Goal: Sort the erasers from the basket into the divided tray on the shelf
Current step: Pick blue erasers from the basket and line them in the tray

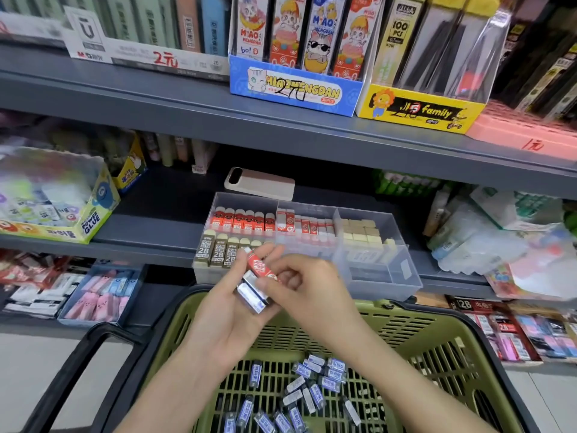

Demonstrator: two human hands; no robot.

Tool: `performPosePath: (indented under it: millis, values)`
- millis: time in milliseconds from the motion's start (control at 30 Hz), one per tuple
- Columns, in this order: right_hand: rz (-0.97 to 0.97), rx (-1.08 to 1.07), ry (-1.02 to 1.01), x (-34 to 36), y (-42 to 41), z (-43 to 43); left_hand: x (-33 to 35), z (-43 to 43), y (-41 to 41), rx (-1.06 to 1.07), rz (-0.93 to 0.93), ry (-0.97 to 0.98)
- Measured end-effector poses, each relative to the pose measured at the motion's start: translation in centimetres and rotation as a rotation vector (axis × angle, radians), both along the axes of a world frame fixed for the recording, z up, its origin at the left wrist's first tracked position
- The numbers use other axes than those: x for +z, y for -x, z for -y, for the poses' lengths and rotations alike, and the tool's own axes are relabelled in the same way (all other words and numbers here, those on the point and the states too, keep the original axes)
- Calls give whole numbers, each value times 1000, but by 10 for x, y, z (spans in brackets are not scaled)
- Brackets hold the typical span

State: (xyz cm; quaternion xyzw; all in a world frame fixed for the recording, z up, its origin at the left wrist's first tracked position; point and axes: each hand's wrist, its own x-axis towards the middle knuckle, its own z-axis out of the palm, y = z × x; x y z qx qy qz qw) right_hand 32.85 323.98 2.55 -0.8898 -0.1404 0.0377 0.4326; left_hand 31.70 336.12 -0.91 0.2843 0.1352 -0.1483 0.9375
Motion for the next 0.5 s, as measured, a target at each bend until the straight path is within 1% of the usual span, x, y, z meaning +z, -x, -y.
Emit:
performPosePath:
  millis: [67, 100, 133, 167, 233, 267, 333, 400, 500]
  values:
    - [-163, -11, -168, 3, -1, 13, 2, 4, -1, -31, -32, 11]
    - [-204, -44, -238, 6, -4, 21, 3, 5, -1, -42, -49, 18]
    - [-181, -101, -271, 9, -9, 28, 4, 7, -2, -46, -62, 16]
    - [-99, -178, -240, 10, -17, 34, 4, 7, -4, -36, -71, 5]
    - [73, -356, -17, 13, -40, 44, 4, 6, -7, 16, -66, -35]
    - [103, -424, 115, 14, -54, 45, 5, 5, -8, 46, -56, -52]
    - [57, -466, 328, 14, -84, 44, 6, 1, -9, 93, -36, -44]
    - [-24, -429, 497, 10, -108, 39, 6, -5, -9, 91, -26, 25]
    - [-154, -402, 621, 5, -129, 29, 9, -13, -7, 51, -8, 134]
